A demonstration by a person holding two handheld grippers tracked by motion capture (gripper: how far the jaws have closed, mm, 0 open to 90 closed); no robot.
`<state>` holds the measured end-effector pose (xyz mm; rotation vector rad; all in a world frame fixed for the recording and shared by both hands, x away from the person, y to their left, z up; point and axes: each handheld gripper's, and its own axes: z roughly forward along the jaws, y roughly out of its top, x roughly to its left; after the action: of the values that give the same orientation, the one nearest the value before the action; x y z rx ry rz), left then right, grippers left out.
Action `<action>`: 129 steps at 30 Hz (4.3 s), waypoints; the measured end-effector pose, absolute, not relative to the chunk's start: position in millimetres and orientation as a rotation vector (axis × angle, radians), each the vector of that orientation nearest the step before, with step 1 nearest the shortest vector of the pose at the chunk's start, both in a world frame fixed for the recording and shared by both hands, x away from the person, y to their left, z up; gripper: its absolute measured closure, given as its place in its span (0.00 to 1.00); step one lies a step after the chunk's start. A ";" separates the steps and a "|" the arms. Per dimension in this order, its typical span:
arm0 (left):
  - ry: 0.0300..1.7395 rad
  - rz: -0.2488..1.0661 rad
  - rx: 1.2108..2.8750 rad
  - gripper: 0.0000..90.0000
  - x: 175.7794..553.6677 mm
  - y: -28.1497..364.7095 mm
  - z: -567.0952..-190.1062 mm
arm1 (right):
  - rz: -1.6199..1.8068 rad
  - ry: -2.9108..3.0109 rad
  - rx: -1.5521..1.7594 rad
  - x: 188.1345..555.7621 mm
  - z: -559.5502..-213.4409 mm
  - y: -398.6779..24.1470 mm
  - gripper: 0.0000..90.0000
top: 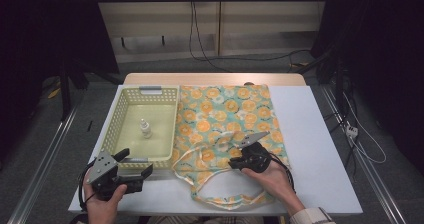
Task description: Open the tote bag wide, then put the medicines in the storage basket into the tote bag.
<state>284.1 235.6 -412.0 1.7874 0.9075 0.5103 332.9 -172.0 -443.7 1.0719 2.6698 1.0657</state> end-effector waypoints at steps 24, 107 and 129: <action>0.916 0.509 1.780 0.06 284.2 235.3 -412.3 | 0.970 2.680 0.960 331.1 -451.0 -161.2 1.00; 0.911 0.403 1.971 0.09 370.7 225.9 -365.7 | 1.472 2.238 1.010 359.7 -366.2 -189.6 1.00; 0.994 0.410 2.069 0.15 433.6 219.7 -383.7 | 1.475 2.250 0.996 360.2 -367.5 -188.1 1.00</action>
<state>433.6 219.7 -383.7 2.0692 0.9936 0.4103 360.2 -188.1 -367.5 0.9956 2.2504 1.4753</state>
